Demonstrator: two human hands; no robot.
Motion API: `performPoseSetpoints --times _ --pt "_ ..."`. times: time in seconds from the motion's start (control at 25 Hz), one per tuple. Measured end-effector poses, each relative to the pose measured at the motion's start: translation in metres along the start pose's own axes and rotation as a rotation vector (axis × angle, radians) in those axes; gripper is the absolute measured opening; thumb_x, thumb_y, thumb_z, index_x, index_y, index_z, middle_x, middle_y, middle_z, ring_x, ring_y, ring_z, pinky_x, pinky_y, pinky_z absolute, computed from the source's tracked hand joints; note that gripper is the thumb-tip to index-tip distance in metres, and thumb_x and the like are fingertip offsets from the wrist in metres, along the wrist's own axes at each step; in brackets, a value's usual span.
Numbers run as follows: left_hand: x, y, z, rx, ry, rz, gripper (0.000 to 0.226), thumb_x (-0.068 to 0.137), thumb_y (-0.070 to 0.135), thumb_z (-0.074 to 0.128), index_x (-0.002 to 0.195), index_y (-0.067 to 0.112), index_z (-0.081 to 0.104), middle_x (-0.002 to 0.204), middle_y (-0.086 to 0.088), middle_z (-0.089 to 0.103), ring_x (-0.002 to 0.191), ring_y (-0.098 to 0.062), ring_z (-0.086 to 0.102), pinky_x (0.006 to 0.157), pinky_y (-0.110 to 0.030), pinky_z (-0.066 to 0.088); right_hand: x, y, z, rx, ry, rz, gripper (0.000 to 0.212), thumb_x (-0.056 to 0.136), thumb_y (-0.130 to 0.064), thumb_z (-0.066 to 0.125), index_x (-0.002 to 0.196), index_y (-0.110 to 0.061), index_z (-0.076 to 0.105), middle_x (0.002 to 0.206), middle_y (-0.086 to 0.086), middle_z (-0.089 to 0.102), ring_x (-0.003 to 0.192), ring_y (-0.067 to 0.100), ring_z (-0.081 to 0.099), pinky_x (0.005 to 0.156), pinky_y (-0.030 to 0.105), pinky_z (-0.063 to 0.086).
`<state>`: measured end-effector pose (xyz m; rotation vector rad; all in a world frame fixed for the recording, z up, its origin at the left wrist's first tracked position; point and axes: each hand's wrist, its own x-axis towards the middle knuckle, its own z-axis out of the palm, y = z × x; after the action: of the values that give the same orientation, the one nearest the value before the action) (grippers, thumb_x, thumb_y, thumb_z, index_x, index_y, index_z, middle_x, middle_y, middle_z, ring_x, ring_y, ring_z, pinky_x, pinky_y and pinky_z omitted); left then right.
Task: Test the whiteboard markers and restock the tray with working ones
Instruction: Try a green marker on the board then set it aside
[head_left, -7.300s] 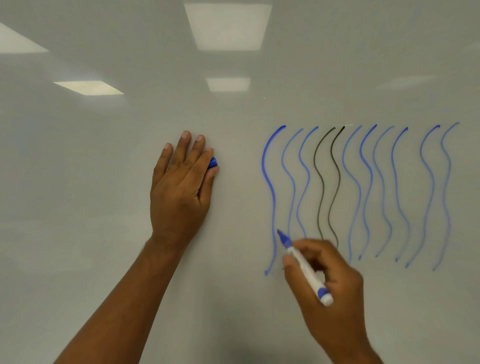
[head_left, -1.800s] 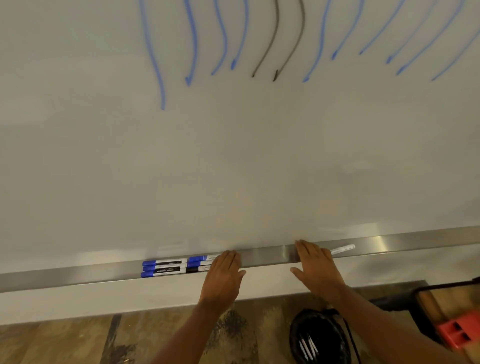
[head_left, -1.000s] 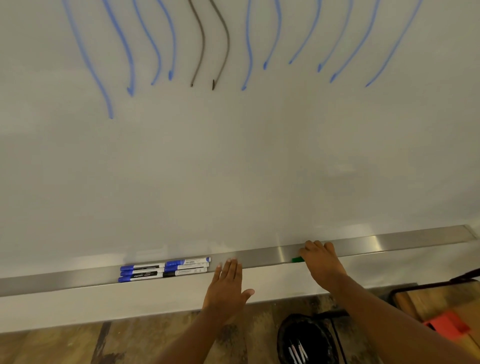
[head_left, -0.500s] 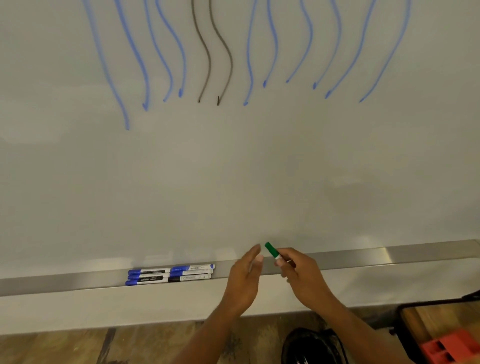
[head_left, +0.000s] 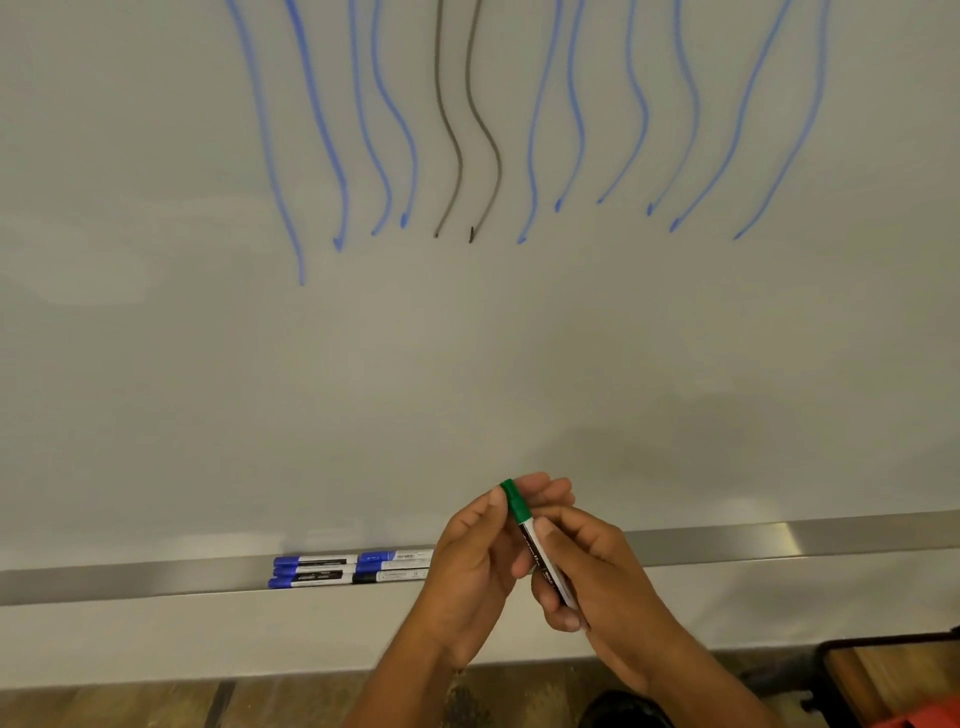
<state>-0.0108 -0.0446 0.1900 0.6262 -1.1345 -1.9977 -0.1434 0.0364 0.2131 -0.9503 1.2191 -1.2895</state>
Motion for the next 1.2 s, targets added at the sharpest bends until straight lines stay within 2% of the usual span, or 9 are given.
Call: performPoseSetpoints --times 0.12,0.28,0.44,0.64,0.76,0.92,1.04,1.12,1.2 --pt "-0.006 0.016 0.004 -0.057 -0.003 0.039 0.039 0.115 0.031 0.041 0.128 0.005 0.066 0.145 -0.027 0.061 0.141 -0.046 0.052 0.103 -0.050 0.048 -0.004 -0.013 0.007 0.057 -0.054 0.045 0.039 0.102 -0.043 0.049 0.096 -0.009 0.067 0.071 0.018 0.062 0.047 0.014 0.044 0.045 0.022 0.036" --pt "-0.014 0.036 0.014 -0.078 0.103 0.056 0.035 0.112 0.033 0.044 0.112 0.011 0.071 0.134 -0.026 0.070 0.131 -0.040 0.065 0.106 -0.049 0.052 -0.009 -0.026 0.022 -0.024 -0.012 0.017 0.041 0.099 -0.046 0.048 0.079 -0.013 0.064 0.056 -0.002 0.057 0.044 0.010 0.041 0.043 0.021 0.034" --pt "-0.021 0.050 0.024 -0.087 0.128 0.074 0.035 0.109 0.035 0.049 0.103 0.014 0.075 0.124 -0.024 0.075 0.125 -0.036 0.070 0.081 -0.035 0.059 -0.010 -0.035 0.038 -0.129 0.060 -0.125 0.038 0.096 -0.043 0.047 0.072 -0.019 0.064 0.053 -0.004 0.057 0.040 0.008 0.042 0.041 0.019 0.034" --pt "-0.014 0.094 0.011 -0.166 0.345 0.218 0.026 0.097 0.039 0.054 0.096 0.018 0.069 0.103 -0.007 0.079 0.121 -0.034 0.073 0.099 -0.043 0.049 -0.025 -0.023 0.044 -0.604 0.223 -0.385 0.027 0.101 -0.041 0.045 0.084 -0.033 0.064 0.065 -0.007 0.060 0.056 0.009 0.057 0.053 0.013 0.041" --pt "-0.008 0.139 -0.019 -0.113 0.435 0.384 0.028 0.103 0.042 0.053 0.102 0.019 0.069 0.109 -0.003 0.079 0.123 -0.033 0.072 0.103 -0.043 0.049 -0.042 -0.011 0.042 -0.494 0.260 -0.286 0.021 0.097 -0.044 0.047 0.096 -0.042 0.068 0.068 -0.003 0.065 0.056 0.010 0.058 0.054 0.017 0.046" --pt "-0.015 0.126 -0.020 -0.062 0.415 0.361 0.032 0.102 0.045 0.056 0.113 0.021 0.074 0.120 -0.007 0.077 0.123 -0.031 0.072 0.103 -0.047 0.053 -0.036 -0.020 0.045 -0.363 0.284 -0.274 0.018 0.096 -0.040 0.050 0.102 -0.047 0.066 0.077 0.001 0.071 0.053 0.011 0.057 0.050 0.020 0.049" --pt "-0.019 0.119 -0.017 -0.059 0.493 0.346 0.037 0.091 0.049 0.065 0.114 0.024 0.078 0.113 -0.006 0.077 0.115 -0.027 0.075 0.098 -0.045 0.055 -0.033 -0.029 0.047 -0.332 0.244 -0.317 0.029 0.098 -0.030 0.054 0.118 -0.050 0.059 0.085 0.001 0.072 0.058 0.017 0.065 0.052 0.025 0.053" --pt "-0.021 0.120 -0.020 -0.021 0.531 0.372 0.041 0.082 0.054 0.071 0.110 0.026 0.081 0.107 -0.005 0.078 0.106 -0.025 0.077 0.089 -0.041 0.057 -0.032 -0.037 0.050 -0.279 0.244 -0.369 0.032 0.095 -0.029 0.056 0.124 -0.042 0.059 0.091 0.005 0.072 0.059 0.026 0.069 0.043 0.038 0.055" --pt "-0.021 0.122 -0.023 0.067 0.577 0.441 0.040 0.079 0.055 0.071 0.106 0.028 0.083 0.105 -0.004 0.080 0.101 -0.026 0.078 0.080 -0.034 0.061 -0.029 -0.047 0.051 -0.195 0.216 -0.444 0.025 0.096 -0.024 0.054 0.115 -0.029 0.070 0.093 0.007 0.072 0.063 0.034 0.072 0.037 0.049 0.054"
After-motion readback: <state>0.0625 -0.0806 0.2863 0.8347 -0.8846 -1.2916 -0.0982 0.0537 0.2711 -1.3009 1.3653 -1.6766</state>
